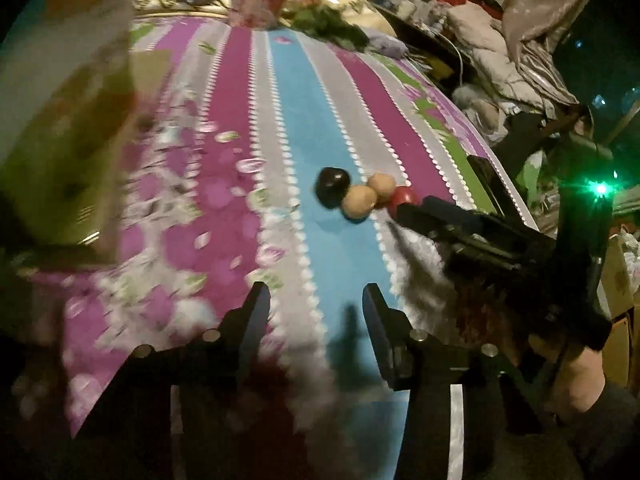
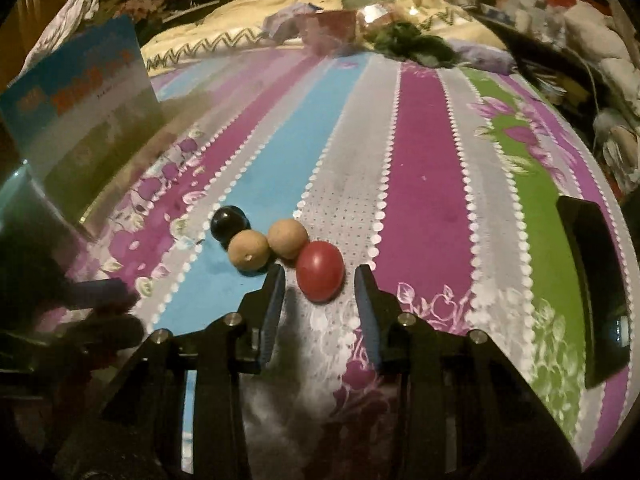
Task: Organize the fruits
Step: 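Grasp the red fruit with the right tool while the left tool grasps the dark plum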
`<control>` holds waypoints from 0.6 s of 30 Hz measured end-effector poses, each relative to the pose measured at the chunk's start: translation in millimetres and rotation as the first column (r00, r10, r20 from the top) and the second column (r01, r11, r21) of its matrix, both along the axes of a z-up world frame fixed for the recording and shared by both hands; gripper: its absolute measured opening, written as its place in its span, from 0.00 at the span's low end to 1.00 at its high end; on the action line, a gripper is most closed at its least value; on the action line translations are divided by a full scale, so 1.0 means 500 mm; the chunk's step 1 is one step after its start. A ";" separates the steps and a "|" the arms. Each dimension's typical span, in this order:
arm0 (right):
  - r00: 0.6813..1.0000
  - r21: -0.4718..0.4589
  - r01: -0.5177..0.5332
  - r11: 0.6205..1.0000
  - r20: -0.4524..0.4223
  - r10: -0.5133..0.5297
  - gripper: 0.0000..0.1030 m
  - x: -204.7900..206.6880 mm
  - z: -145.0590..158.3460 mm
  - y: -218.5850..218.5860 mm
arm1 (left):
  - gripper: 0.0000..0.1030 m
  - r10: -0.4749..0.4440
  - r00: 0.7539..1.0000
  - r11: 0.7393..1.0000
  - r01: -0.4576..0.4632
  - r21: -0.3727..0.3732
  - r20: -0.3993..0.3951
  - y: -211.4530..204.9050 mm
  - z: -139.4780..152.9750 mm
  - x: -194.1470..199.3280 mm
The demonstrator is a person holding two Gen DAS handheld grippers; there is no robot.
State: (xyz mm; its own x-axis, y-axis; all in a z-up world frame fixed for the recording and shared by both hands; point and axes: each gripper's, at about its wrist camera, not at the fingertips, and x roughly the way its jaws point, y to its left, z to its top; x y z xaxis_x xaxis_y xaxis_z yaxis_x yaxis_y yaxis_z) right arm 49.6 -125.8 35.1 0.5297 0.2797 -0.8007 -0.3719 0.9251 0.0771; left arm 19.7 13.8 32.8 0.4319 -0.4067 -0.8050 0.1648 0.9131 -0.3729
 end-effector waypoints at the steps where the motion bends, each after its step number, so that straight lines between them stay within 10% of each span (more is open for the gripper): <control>1: 1.000 -0.009 -0.007 1.000 -0.012 0.007 0.24 0.003 -0.009 0.001 | 0.39 -0.013 1.000 1.000 0.013 -0.004 -0.001 -0.012 -0.004 0.010; 18: 0.998 0.105 0.057 0.993 -0.012 -0.056 0.24 -0.049 0.016 -0.075 | 0.39 -0.117 0.986 0.993 0.117 0.006 0.119 -0.100 -0.021 0.104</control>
